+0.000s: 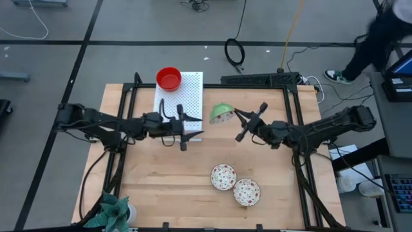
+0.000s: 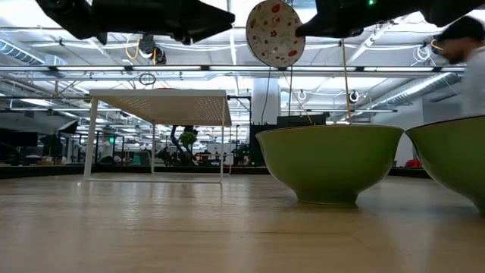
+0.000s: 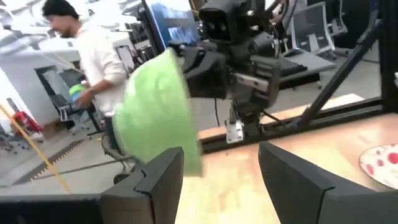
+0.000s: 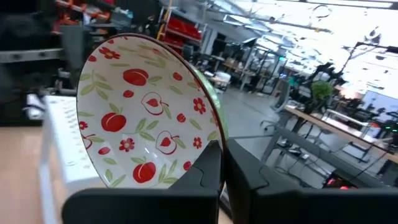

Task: Pick & Place Mini bowls
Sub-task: Put the right white patterned bowl on the shelf

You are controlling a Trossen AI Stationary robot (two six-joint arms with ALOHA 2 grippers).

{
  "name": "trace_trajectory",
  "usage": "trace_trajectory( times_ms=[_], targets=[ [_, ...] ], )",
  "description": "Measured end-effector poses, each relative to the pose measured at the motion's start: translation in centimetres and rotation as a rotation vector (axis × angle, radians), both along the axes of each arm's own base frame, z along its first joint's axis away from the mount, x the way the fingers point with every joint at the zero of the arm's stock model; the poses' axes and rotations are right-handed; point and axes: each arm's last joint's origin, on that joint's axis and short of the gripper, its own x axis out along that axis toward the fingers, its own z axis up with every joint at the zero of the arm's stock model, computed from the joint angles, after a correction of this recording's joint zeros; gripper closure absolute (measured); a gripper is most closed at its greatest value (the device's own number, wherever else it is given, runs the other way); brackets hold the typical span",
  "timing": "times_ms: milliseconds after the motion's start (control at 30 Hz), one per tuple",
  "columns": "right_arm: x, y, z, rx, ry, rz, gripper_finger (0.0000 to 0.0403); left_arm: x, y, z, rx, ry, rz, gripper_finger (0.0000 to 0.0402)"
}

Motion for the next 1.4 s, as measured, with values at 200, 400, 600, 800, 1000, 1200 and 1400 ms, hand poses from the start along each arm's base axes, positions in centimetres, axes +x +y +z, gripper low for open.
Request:
trace_trajectory(
  times_ms=[200, 400, 600, 800, 1000, 1200, 1400],
  targets=[
    [0.2, -0.5, 0.1, -0.001, -0.023, 0.008, 0.0402, 1.8, 0.3, 0.4, 0.004, -0.019, 0.129, 0.0188],
    [0.2, -0.5, 0.2, 0.006, -0.036, 0.01, 0.0403, 3.2, 0.7, 0.5, -0.004, -0.028, 0.27, 0.0188],
    [0.2, -0.5, 0.3, 0.014, -0.053, 0.028, 0.0403, 4.2, 0.8, 0.7, -0.007, -0.032, 0.291, 0.0188],
    [0.3, -0.4, 0.2, 0.024, -0.056, 0.033, 0.0403, 4.2, 1.1, 0.9, -0.022, -0.05, 0.392, 0.0206],
    [0.9, -0.2, -0.5, 0.032, -0.042, 0.101, 0.0402, 4.0, 1.5, 1.2, -0.085, -0.094, 0.491, 0.0358],
    [1.3, 0.5, -1.2, 0.019, 0.013, 0.211, 0.0393, 3.3, 1.3, 2.0, -0.105, -0.088, 0.52, 0.0391],
    [1.1, 1.2, -1.8, 0.053, 0.059, 0.211, 0.038, 0.2, 0.8, 5.6, -0.158, -0.021, 0.532, 0.0391]
  ],
)
